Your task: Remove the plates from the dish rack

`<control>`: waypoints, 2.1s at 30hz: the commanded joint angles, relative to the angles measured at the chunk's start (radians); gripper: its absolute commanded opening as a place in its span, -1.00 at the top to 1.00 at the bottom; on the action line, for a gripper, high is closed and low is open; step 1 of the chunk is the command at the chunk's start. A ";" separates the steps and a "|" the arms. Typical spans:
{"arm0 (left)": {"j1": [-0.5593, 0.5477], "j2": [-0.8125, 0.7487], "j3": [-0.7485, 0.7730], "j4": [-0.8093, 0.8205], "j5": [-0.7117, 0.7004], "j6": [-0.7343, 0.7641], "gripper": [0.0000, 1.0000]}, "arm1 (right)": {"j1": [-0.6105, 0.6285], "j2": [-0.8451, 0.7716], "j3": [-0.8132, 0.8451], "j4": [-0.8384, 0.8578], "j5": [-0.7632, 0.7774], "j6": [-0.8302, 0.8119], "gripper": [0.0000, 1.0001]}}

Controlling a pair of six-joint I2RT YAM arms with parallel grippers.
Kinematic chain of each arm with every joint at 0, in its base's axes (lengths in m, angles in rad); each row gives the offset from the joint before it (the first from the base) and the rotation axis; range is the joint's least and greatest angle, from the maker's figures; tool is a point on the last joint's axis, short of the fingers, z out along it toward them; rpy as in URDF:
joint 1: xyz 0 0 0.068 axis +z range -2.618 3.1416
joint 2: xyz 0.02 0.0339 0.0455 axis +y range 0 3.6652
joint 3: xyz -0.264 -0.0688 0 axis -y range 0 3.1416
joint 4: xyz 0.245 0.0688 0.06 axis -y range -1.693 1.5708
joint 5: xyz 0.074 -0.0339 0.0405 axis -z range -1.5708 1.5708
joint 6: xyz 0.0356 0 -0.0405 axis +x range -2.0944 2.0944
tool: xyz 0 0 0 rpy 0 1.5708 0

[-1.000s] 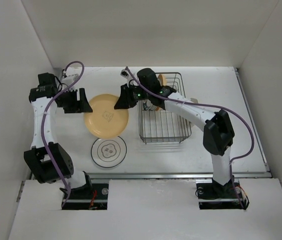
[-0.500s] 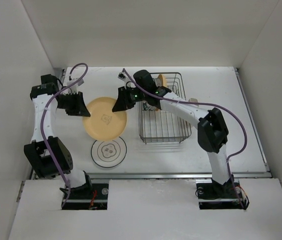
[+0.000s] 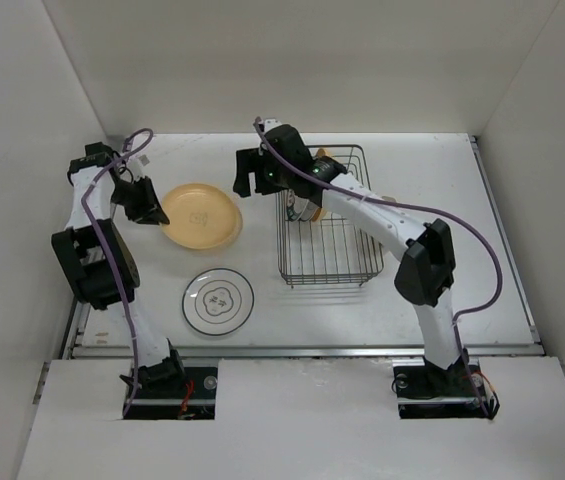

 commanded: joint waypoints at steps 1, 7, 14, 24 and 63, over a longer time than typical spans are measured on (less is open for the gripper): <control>-0.043 0.044 0.077 0.021 -0.116 -0.046 1.00 | 0.008 -0.128 0.062 -0.092 0.249 -0.001 -0.70; -0.065 0.107 0.077 0.078 -0.154 -0.046 1.00 | 0.008 -0.265 -0.056 -0.083 0.334 -0.029 -0.70; -0.106 0.157 0.110 0.046 -0.255 0.015 0.17 | 0.008 -0.323 -0.069 -0.140 0.350 -0.029 -0.72; -0.166 0.109 0.100 0.055 -0.370 0.025 -0.25 | -0.049 -0.277 0.041 -0.408 0.630 0.095 -0.63; -0.166 -0.210 -0.035 0.064 -0.577 0.057 -0.39 | -0.184 -0.058 0.085 -0.381 0.757 0.080 1.00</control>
